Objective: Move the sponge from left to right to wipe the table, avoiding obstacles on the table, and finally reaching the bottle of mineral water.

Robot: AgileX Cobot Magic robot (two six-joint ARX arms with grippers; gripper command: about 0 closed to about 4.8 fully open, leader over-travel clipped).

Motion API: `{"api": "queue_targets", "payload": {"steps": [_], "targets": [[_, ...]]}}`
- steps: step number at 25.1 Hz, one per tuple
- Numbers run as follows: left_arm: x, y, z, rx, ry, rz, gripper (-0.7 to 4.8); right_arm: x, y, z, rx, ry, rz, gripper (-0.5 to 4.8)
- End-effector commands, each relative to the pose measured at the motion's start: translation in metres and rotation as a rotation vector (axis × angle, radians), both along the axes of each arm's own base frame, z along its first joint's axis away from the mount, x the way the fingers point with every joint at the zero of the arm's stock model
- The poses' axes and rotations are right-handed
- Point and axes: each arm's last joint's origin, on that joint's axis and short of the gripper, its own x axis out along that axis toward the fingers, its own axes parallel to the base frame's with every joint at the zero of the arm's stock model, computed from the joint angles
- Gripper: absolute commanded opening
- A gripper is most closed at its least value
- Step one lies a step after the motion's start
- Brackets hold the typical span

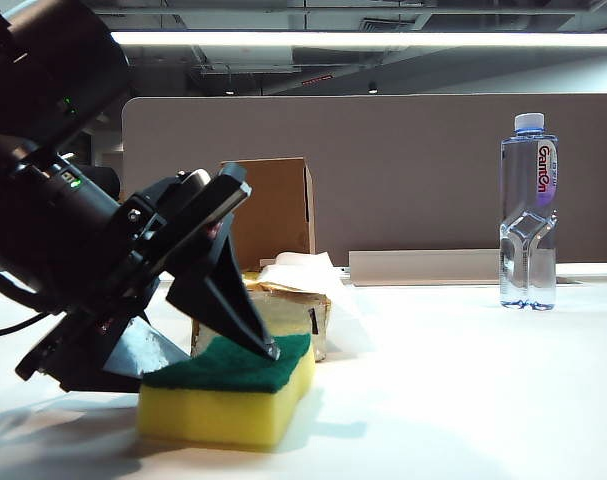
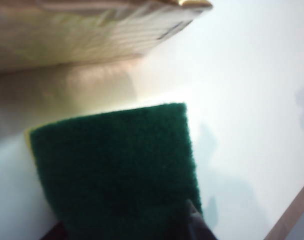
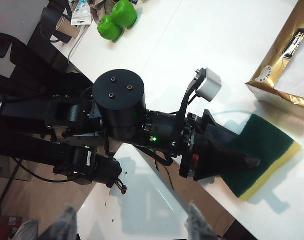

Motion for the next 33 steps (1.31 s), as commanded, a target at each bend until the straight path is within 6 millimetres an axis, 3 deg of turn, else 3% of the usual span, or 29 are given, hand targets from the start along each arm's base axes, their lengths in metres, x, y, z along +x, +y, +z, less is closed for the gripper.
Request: {"api": "queue_targets", "payload": {"steps": [1, 11, 23, 30, 33], "targets": [[-0.003, 0.004, -0.005, 0.052, 0.033, 0.012, 2.51, -0.001, 0.000, 0.003, 0.008, -0.022, 0.004, 2.82], [-0.002, 0.014, 0.010, 0.069, -0.033, 0.041, 2.51, -0.001, 0.000, 0.003, 0.007, -0.027, 0.006, 2.82], [0.024, 0.026, 0.040, 0.109, -0.141, 0.054, 2.51, -0.001, -0.001, 0.003, 0.005, -0.041, 0.011, 2.82], [0.050, 0.059, 0.064, 0.256, -0.149, 0.083, 2.52, -0.002, -0.001, 0.003, 0.005, -0.042, 0.010, 2.82], [0.058, 0.082, 0.085, 0.292, -0.208, 0.124, 2.51, -0.002, -0.001, 0.003, 0.005, -0.041, 0.010, 2.83]]}}
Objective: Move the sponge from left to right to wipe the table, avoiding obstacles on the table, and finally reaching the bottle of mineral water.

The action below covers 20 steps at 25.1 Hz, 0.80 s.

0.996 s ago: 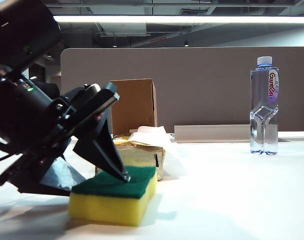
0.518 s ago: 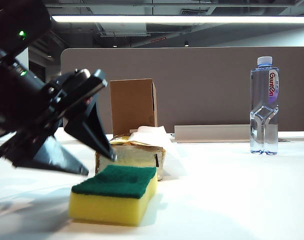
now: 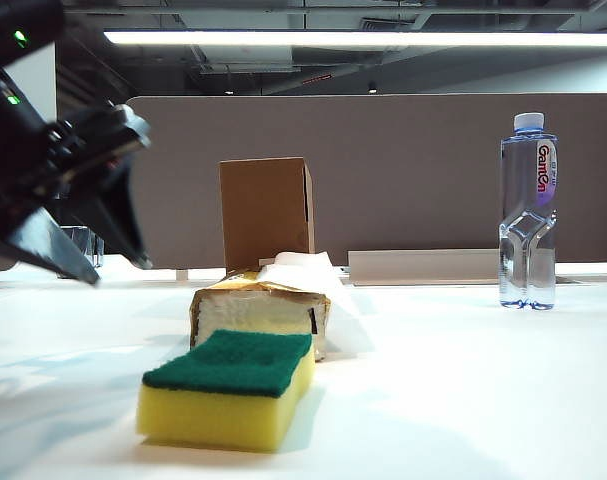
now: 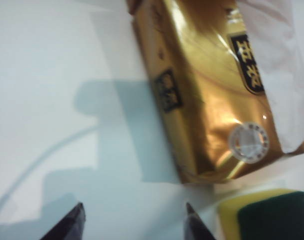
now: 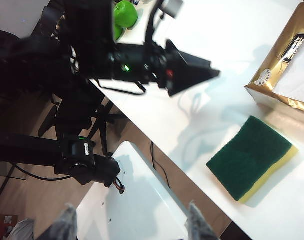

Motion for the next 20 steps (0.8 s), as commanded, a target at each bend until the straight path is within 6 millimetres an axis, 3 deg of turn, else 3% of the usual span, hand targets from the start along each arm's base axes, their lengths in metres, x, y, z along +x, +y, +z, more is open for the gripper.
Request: {"api": "queue_targets", "payload": {"steps": [1, 7, 12, 20], "targets": [[0.003, 0.019, 0.018, 0.037, -0.073, 0.010, 2.51, -0.001, 0.000, 0.002, 0.007, -0.020, 0.003, 2.83], [-0.003, 0.055, 0.046, 0.024, -0.174, 0.081, 2.51, -0.002, -0.001, 0.000, -0.009, 0.002, 0.000, 2.83], [-0.040, 0.087, 0.071, 0.050, -0.208, 0.099, 2.51, -0.005, -0.004, -0.007, -0.066, 0.056, 0.004, 2.83], [-0.096, 0.089, 0.120, -0.025, -0.239, -0.007, 2.52, -0.008, -0.005, -0.011, -0.096, 0.110, 0.004, 2.83]]}}
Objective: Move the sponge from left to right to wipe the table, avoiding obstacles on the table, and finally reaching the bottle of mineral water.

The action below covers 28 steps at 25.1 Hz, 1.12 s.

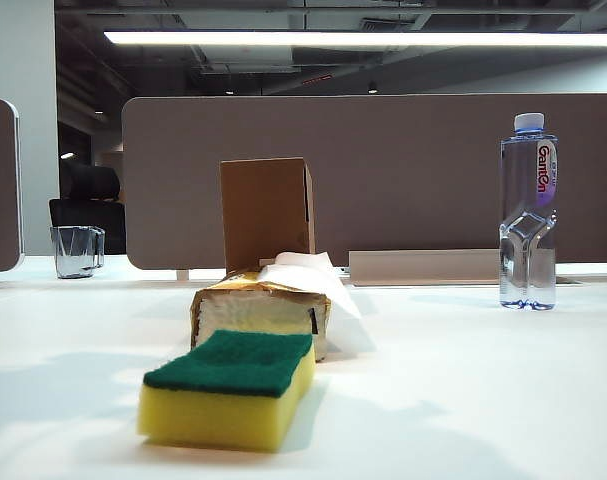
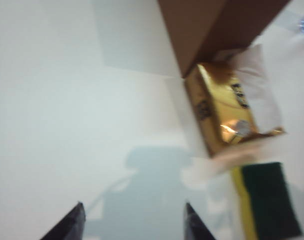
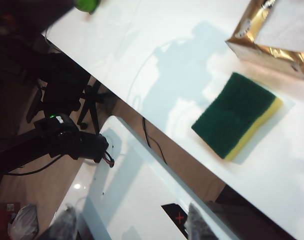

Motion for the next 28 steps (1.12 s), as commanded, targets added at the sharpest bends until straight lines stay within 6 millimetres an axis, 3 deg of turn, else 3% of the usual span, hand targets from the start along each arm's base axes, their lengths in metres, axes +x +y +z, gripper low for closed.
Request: {"api": "queue_targets", "payload": {"steps": [1, 10, 11, 12, 14, 21, 28], "targets": [[-0.017, -0.003, 0.017, -0.053, -0.010, -0.076, 2.52, -0.002, -0.001, 0.000, -0.006, 0.007, 0.006, 2.83], [-0.079, -0.011, 0.062, -0.217, -0.075, -0.281, 2.52, -0.005, -0.003, -0.005, -0.045, 0.085, 0.000, 2.87], [-0.084, -0.012, 0.063, -0.237, -0.065, -0.302, 2.53, -0.005, -0.002, -0.007, -0.048, 0.113, -0.009, 3.16], [-0.089, -0.012, 0.063, -0.258, -0.048, -0.322, 2.90, -0.004, -0.002, -0.008, -0.053, 0.132, -0.014, 3.55], [-0.096, -0.013, 0.061, -0.270, -0.013, -0.324, 3.54, -0.003, -0.001, -0.010, -0.061, 0.153, -0.016, 3.70], [-0.108, -0.013, 0.053, -0.292, 0.104, -0.309, 3.55, 0.012, 0.008, -0.023, -0.110, 0.225, -0.030, 3.70], [-0.109, -0.013, 0.052, -0.295, 0.122, -0.306, 3.55, 0.033, 0.044, -0.045, -0.185, 0.221, 0.019, 3.70]]}}
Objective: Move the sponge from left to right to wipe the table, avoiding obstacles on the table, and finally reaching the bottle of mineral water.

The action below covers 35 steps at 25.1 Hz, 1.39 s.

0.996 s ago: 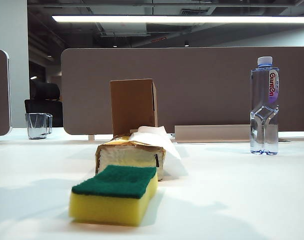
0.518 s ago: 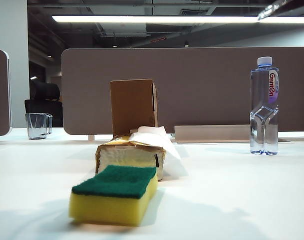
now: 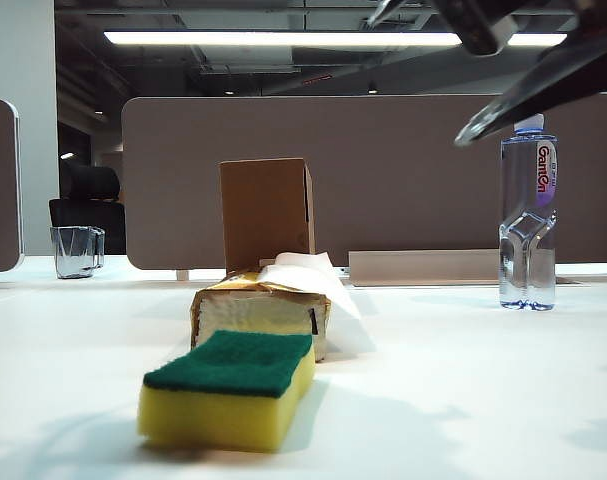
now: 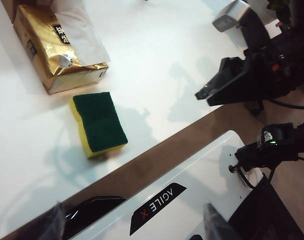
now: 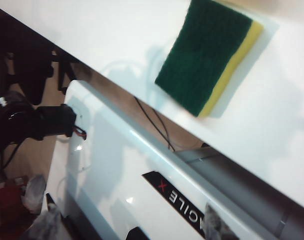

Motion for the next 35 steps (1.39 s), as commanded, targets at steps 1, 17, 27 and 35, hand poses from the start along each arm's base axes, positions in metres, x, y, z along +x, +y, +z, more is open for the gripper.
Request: {"api": "queue_targets", "payload": {"steps": [1, 17, 27, 35], "targets": [[-0.001, 0.000, 0.001, -0.005, -0.007, -0.007, 3.55, 0.009, 0.014, -0.007, -0.016, -0.032, 0.004, 3.70], [-0.001, 0.000, 0.001, -0.006, -0.004, -0.008, 3.55, 0.048, 0.069, -0.090, -0.106, 0.058, 0.009, 3.69], [-0.002, 0.000, 0.001, -0.011, -0.001, -0.010, 3.54, 0.062, 0.081, -0.118, -0.139, 0.055, -0.033, 3.69], [-0.002, 0.000, 0.001, -0.011, 0.002, -0.010, 3.54, 0.066, 0.086, -0.125, -0.142, 0.034, -0.070, 3.68]]}}
